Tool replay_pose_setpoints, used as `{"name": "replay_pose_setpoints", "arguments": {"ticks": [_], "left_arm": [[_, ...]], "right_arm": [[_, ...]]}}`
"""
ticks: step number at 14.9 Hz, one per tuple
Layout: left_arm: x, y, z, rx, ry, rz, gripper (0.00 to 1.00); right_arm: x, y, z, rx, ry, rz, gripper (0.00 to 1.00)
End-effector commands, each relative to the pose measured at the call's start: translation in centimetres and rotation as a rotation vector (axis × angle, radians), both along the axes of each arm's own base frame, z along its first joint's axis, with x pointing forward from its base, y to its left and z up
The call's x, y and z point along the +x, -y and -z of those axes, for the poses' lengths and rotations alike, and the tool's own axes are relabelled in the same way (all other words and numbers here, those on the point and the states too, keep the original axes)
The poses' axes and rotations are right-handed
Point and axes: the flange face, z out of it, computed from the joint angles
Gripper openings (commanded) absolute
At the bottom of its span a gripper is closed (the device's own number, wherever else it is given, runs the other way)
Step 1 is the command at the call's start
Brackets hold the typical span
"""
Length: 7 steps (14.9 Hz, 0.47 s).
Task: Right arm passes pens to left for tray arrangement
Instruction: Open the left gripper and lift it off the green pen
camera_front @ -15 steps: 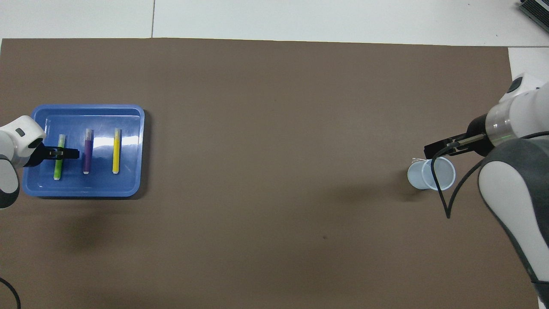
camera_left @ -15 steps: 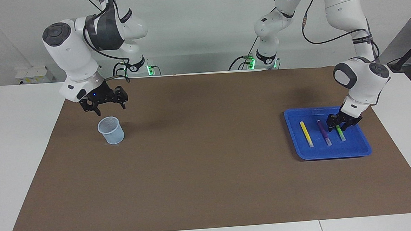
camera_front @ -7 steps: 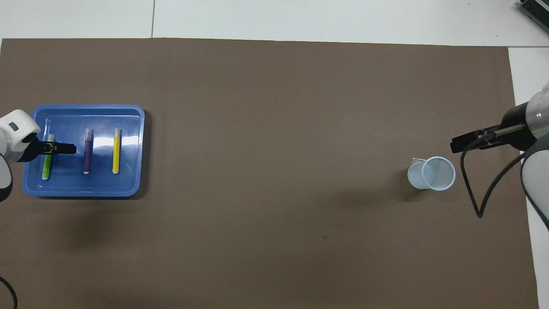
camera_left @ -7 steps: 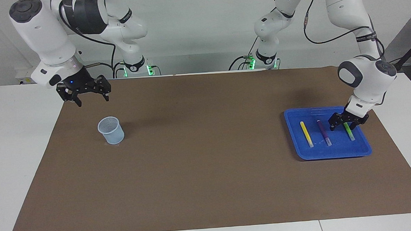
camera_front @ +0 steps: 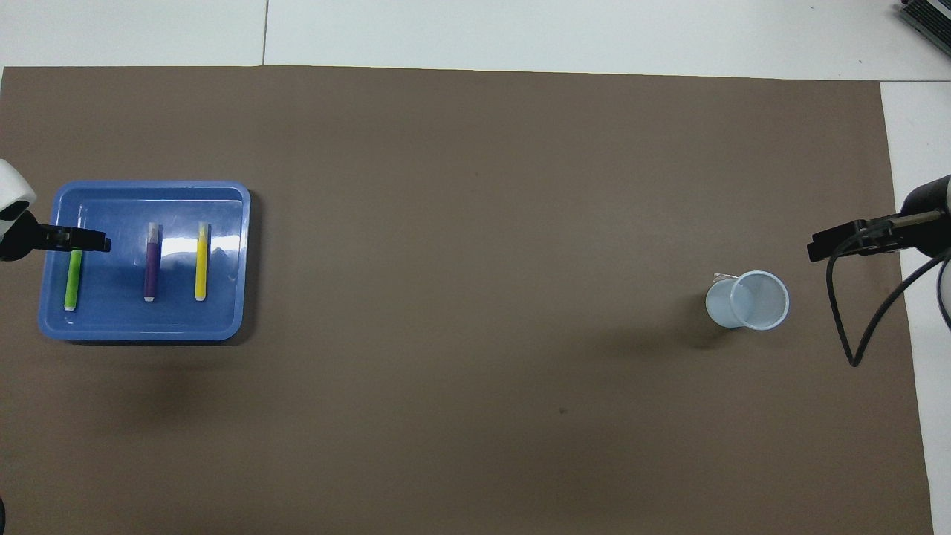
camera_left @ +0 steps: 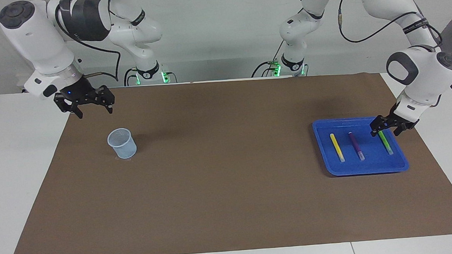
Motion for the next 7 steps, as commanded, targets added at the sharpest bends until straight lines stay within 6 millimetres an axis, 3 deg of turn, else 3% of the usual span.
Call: {"name": "replay_pose_setpoints", "arguments": {"ticks": [1, 7], "left_arm": [[-0.7, 3.1, -3.4, 0.027, -0.023, -0.023, 1.0], [-2.0, 10.4, -11.8, 0.038, -0.075, -0.107, 1.0]], "right_arm": [[0.1, -0.1, -0.1, -0.008, 0.0, -0.006, 1.0], [0.2, -0.3, -0.3, -0.005, -0.001, 0.006, 1.0]]}}
